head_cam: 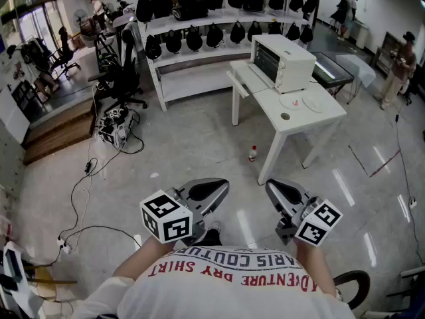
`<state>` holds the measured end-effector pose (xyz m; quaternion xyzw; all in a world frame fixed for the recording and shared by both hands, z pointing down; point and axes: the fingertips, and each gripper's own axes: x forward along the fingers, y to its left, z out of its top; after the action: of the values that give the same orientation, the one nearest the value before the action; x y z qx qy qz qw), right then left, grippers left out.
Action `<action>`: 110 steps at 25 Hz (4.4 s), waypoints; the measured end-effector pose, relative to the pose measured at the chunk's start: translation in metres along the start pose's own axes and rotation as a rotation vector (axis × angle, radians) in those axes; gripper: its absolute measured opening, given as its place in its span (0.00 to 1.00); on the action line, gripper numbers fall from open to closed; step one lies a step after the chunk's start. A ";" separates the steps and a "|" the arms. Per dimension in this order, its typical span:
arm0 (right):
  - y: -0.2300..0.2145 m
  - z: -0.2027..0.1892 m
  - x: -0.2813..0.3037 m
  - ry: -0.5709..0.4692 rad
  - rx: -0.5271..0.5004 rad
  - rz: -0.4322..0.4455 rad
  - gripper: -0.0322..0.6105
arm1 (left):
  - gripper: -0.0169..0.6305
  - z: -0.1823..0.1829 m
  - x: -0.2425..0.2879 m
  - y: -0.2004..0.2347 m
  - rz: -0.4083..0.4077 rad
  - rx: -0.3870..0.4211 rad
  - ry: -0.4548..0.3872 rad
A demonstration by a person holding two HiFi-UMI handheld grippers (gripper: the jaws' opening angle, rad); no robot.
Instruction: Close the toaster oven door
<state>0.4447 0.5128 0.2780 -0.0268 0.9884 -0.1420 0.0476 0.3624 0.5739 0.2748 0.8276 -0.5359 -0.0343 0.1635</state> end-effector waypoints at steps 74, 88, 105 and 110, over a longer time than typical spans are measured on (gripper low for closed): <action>-0.590 0.027 0.414 0.123 0.269 -0.226 0.09 | 0.07 0.146 0.379 0.633 0.038 -0.161 0.239; -0.666 0.004 0.365 0.095 0.301 -0.507 0.13 | 0.25 0.128 0.457 0.720 -0.133 -0.057 0.416; -0.637 -0.054 0.374 0.046 0.296 -1.064 0.55 | 0.52 0.086 0.501 0.823 -0.601 0.241 0.694; -0.619 -0.096 0.374 0.072 0.343 -1.181 0.57 | 0.53 0.060 0.510 0.847 -0.666 0.303 0.763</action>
<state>0.0875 -0.0785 0.5126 -0.5567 0.7707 -0.3023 -0.0689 -0.1775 -0.2137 0.5391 0.9211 -0.1451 0.2971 0.2055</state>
